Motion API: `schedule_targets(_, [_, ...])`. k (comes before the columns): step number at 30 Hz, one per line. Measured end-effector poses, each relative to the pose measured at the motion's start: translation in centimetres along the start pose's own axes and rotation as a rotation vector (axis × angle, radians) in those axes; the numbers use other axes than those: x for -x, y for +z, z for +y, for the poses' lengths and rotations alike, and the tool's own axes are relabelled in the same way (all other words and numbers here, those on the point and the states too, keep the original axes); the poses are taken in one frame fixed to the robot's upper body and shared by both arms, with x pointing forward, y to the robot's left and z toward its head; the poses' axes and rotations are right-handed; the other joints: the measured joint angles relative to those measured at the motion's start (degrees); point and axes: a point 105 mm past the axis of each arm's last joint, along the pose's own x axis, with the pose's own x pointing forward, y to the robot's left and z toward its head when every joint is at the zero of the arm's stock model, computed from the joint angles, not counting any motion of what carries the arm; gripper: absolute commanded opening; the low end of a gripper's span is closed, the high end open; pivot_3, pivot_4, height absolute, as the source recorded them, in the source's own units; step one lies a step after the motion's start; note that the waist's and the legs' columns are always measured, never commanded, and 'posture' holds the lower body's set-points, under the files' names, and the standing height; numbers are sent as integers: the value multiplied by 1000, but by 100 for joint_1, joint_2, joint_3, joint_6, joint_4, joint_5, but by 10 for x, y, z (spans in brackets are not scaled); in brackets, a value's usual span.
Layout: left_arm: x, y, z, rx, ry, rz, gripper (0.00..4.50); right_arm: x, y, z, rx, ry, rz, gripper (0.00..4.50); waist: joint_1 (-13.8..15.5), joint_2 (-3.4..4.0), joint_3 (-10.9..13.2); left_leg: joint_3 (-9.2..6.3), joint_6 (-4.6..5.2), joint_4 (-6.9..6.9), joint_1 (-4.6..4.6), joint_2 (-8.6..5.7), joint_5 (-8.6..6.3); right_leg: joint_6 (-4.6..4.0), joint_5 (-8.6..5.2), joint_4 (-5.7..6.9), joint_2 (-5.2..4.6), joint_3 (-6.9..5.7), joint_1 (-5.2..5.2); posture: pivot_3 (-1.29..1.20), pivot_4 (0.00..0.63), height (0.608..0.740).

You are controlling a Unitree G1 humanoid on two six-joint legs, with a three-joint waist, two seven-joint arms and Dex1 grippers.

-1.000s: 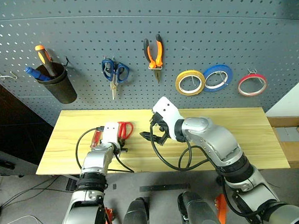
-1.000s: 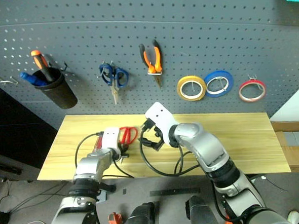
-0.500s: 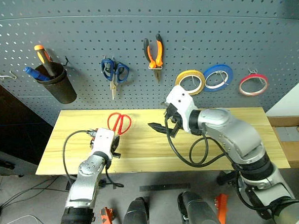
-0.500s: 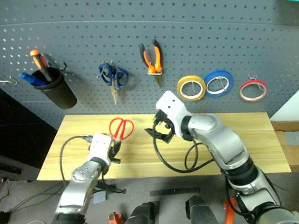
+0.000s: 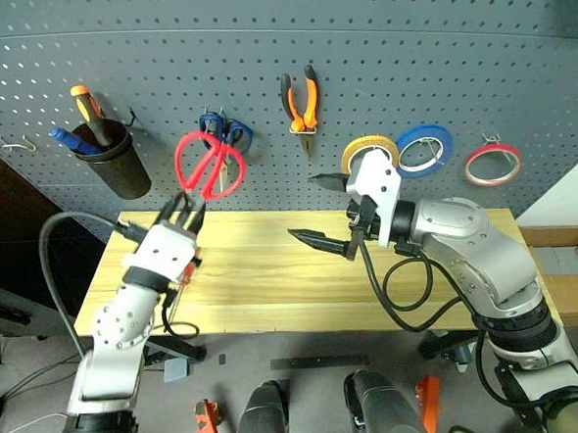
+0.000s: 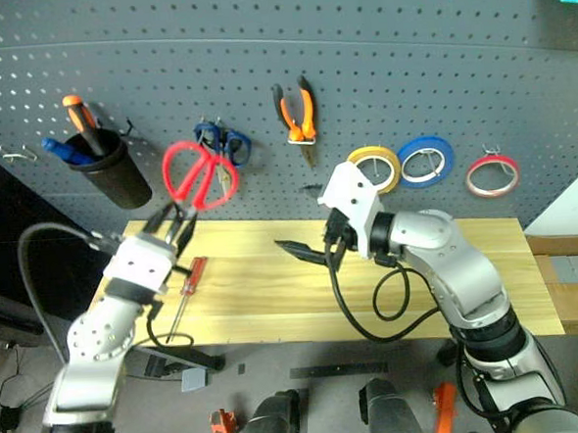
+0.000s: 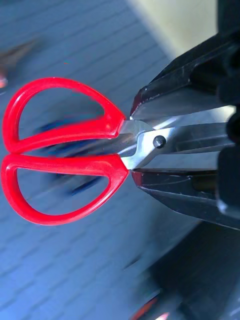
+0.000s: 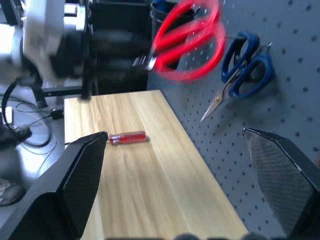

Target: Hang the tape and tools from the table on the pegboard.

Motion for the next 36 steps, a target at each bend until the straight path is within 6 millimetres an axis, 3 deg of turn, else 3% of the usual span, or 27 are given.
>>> schedule_targets(3, [-8, 6, 6, -11, 18, -23, 1083, -1, -2, -2, -7, -6, 4, 4500, -1, 0, 0, -1, 0, -3, -1, 1, 0, 0, 0, 1, 2, -1, -2, -33, 203, 740])
schedule_targets(6, [-11, -1, 6, -11, 14, 1, 1083, -1, -4, -4, -11, -9, 6, 4500, -10, 1, 0, 0, 0, -4, -1, 1, 0, 0, 0, 1, 3, 0, -2, -38, 206, 740])
schedule_targets(18, [-27, -34, -22, 65, -110, 114, 1083, -3, -3, -6, -4, -22, 6, 4500, -17, 7, 5, -3, 0, -1, -2, 1, 0, 0, 0, 2, 4, -3, -2, -60, 220, 740])
schedule_targets(23, [-31, -46, -25, 105, -101, 164, 1083, -3, -3, -6, -5, -28, 6, 4500, -20, 14, 9, -3, 0, -1, -2, 2, 0, 0, 0, 2, 5, -3, -3, -67, 227, 740])
schedule_targets(32, [-29, -64, -38, 237, -86, 270, 4225, -3, -4, -8, -4, -47, 8, 4500, -25, 15, 5, -4, 0, 0, -4, 2, 0, 0, 0, 1, 5, -2, -2, -76, 235, 740])
schedule_targets(33, [-26, -67, -41, 249, -89, 289, 4447, -3, -4, -7, -4, -45, 11, 4500, -29, 16, 6, -4, 0, 2, -4, 1, 0, 0, 0, 6, 5, -1, -2, -78, 237, 740])
schedule_targets(36, [-10, -84, -51, 292, -102, 394, 4447, -5, -13, -5, -34, -57, 60, 4500, -51, 20, 8, -4, 1, 1, -3, 4, 0, 0, 0, 5, 5, 0, -4, -81, 247, 740])
